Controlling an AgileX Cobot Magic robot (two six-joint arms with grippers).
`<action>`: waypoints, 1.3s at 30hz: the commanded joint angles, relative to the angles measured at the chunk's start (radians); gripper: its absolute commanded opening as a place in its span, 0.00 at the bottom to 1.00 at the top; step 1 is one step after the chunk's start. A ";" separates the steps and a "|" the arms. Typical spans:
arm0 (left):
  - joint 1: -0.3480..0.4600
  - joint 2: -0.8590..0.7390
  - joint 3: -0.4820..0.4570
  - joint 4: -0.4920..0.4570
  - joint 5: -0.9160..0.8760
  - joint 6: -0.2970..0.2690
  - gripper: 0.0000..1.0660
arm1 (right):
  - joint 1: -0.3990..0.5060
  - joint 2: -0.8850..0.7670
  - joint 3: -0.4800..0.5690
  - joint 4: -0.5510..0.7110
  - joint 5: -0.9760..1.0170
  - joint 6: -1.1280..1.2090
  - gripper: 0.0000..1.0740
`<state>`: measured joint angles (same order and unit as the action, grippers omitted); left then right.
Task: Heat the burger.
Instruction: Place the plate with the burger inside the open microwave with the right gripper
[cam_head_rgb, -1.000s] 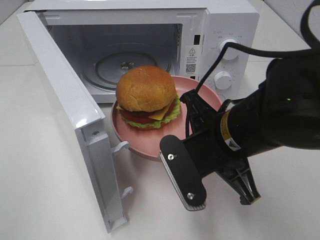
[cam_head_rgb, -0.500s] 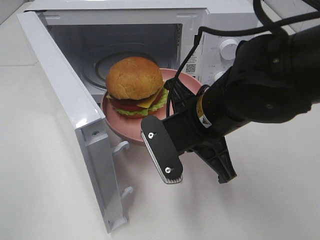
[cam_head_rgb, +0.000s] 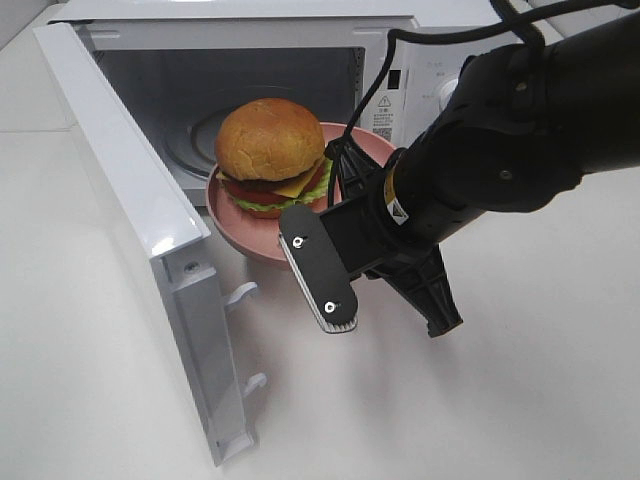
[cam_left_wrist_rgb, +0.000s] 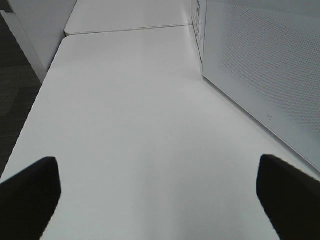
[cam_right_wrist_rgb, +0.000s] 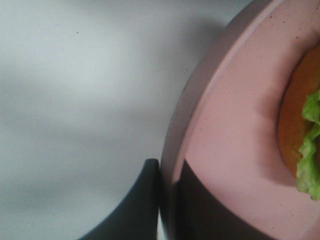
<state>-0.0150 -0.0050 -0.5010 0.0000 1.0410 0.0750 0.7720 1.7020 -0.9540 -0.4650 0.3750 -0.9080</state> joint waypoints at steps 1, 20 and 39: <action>-0.005 -0.020 0.002 0.005 -0.007 -0.003 0.95 | -0.004 0.001 -0.021 -0.005 -0.046 -0.039 0.00; -0.005 -0.020 0.002 0.006 -0.007 -0.002 0.95 | -0.032 0.065 -0.127 0.012 0.006 -0.096 0.00; -0.005 -0.020 0.002 0.006 -0.007 -0.002 0.95 | -0.039 0.172 -0.275 0.013 0.054 -0.100 0.00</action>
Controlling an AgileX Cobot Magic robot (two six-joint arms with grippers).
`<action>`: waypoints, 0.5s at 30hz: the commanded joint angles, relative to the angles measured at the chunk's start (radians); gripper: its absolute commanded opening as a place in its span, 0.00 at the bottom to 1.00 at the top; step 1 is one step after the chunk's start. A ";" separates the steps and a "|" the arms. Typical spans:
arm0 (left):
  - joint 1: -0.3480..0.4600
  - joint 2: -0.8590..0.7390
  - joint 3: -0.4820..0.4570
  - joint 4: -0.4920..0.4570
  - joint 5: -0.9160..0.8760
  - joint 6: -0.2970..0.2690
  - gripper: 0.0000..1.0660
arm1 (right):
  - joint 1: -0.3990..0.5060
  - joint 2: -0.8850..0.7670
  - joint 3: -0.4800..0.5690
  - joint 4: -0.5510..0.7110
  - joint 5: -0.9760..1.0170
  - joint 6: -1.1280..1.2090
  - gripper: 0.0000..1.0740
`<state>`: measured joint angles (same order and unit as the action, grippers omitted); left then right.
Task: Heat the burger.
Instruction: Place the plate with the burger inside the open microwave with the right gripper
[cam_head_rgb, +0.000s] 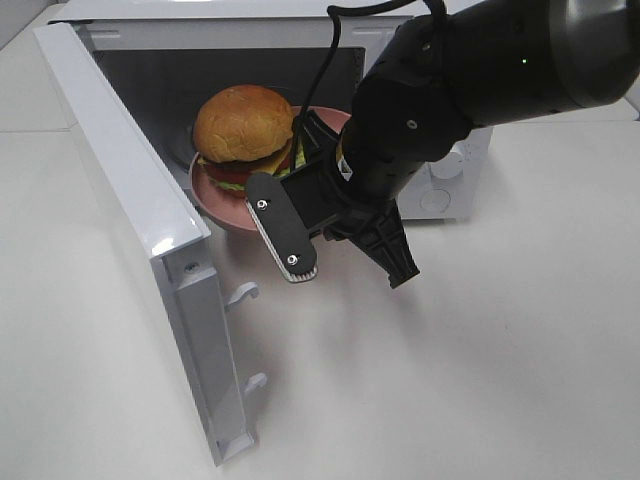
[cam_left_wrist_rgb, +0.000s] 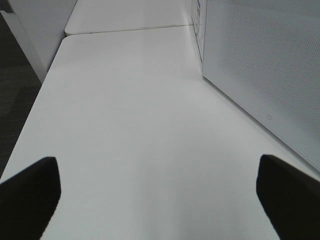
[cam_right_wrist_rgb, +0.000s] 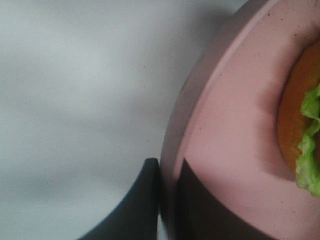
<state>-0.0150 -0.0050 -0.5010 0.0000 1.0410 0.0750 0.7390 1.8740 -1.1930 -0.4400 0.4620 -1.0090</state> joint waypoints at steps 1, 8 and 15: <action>-0.005 -0.020 0.002 0.006 -0.007 -0.002 0.95 | -0.006 0.000 -0.036 -0.012 -0.033 0.001 0.00; -0.005 -0.020 0.002 0.006 -0.007 -0.003 0.95 | -0.006 0.017 -0.078 -0.009 -0.026 -0.007 0.00; -0.005 -0.020 0.002 0.006 -0.007 -0.001 0.95 | -0.006 0.038 -0.121 -0.006 -0.014 -0.031 0.00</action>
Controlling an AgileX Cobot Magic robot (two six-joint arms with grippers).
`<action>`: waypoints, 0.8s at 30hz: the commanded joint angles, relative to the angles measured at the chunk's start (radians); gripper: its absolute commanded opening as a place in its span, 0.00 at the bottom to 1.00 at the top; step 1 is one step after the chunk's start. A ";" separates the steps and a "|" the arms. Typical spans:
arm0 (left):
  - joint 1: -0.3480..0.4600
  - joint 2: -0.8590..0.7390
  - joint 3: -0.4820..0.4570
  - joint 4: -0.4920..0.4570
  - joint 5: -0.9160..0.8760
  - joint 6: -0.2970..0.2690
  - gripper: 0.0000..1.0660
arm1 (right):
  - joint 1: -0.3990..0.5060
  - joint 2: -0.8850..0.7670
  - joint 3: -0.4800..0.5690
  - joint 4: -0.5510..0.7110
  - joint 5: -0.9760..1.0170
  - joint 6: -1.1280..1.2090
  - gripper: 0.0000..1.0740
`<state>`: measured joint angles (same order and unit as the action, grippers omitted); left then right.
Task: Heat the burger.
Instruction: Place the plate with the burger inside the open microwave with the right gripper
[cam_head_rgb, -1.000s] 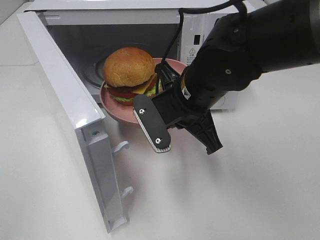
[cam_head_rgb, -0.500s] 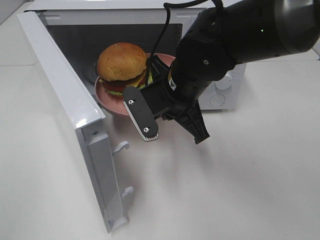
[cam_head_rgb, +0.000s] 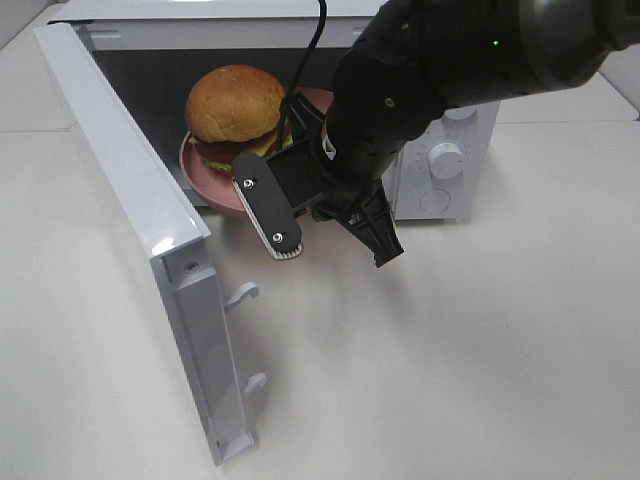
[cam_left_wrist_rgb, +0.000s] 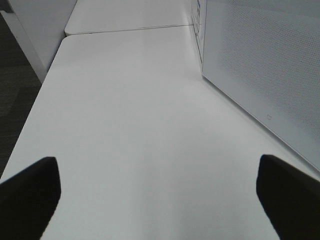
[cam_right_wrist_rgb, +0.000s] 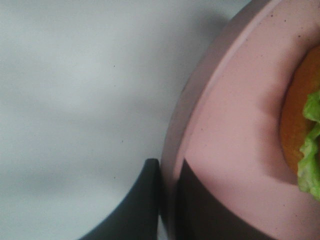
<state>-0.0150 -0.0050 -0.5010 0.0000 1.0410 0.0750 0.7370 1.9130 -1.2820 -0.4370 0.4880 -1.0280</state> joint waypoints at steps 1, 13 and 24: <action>-0.005 -0.020 0.002 0.006 -0.007 -0.001 0.95 | -0.004 -0.001 -0.032 -0.009 -0.040 -0.012 0.00; -0.005 -0.020 0.002 0.006 -0.007 -0.003 0.95 | -0.004 0.068 -0.170 -0.004 0.011 -0.017 0.00; -0.005 -0.020 0.002 0.006 -0.007 -0.003 0.95 | -0.004 0.136 -0.262 0.019 0.028 -0.033 0.00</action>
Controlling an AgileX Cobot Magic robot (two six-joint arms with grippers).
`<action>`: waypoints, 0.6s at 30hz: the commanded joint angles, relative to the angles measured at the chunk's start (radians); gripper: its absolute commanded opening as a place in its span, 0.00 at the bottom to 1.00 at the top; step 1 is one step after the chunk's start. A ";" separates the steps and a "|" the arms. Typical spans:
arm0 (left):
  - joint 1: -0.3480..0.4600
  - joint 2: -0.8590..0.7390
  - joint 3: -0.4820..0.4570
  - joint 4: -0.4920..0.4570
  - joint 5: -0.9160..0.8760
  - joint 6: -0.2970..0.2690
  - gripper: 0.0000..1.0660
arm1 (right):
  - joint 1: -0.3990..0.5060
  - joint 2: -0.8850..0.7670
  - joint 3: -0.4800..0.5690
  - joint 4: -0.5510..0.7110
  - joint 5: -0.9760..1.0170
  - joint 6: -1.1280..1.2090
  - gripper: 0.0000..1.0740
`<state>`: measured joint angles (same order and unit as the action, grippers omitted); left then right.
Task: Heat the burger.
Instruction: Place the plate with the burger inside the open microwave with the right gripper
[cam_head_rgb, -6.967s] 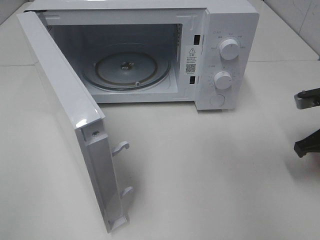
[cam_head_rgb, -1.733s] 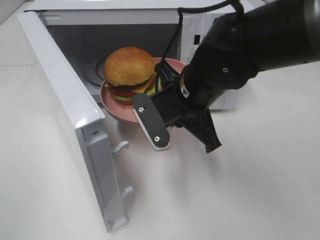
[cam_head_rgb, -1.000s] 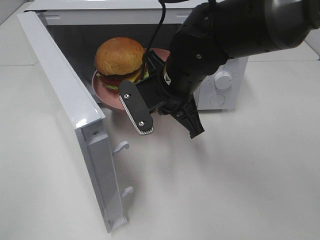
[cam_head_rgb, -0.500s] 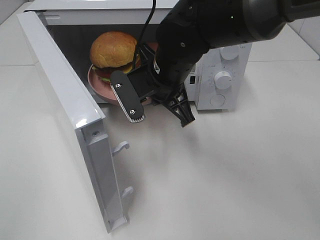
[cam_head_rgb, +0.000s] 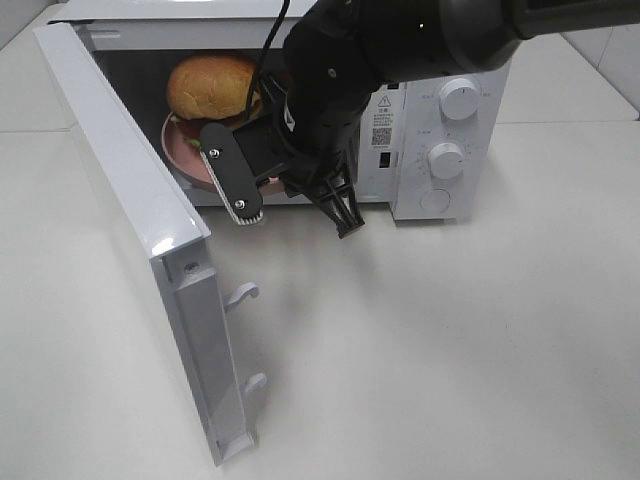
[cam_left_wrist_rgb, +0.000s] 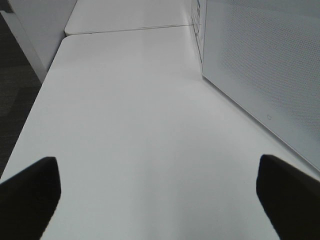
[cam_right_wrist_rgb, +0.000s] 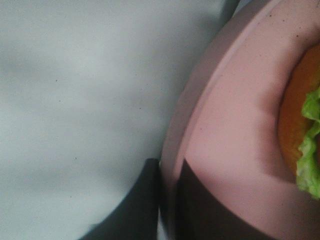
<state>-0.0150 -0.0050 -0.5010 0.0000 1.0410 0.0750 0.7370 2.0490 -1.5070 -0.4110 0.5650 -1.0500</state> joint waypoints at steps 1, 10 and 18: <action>-0.005 -0.020 0.002 0.006 -0.007 -0.002 0.95 | -0.004 0.017 -0.056 -0.007 -0.048 -0.013 0.00; -0.005 -0.020 0.002 0.006 -0.007 -0.002 0.95 | -0.015 0.078 -0.143 0.011 -0.033 -0.018 0.00; -0.005 -0.020 0.002 0.006 -0.007 -0.002 0.95 | -0.026 0.137 -0.240 0.027 -0.004 -0.037 0.00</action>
<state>-0.0150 -0.0050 -0.5010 0.0060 1.0410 0.0750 0.7160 2.1850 -1.7030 -0.3810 0.6040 -1.0700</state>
